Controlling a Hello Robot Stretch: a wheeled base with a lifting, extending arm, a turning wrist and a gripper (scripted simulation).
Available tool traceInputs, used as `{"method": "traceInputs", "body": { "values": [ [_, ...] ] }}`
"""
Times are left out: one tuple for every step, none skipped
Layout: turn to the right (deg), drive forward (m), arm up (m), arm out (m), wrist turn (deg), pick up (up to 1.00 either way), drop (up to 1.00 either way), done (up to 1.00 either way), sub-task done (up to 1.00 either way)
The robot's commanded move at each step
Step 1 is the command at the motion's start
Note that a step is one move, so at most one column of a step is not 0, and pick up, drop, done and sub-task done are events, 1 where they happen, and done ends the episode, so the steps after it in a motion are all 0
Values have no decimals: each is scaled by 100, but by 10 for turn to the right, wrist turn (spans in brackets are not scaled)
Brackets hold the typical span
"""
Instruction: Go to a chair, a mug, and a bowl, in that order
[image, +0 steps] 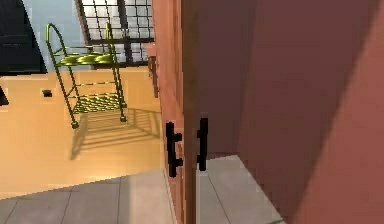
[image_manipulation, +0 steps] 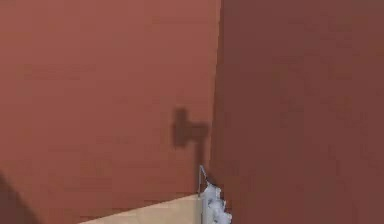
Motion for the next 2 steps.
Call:
{"method": "traceInputs", "body": {
  "values": [
    [-390,0,0,0,0,0,0,0,0],
    [0,15,0,0,0,0,0,0,0]
  ]
}}
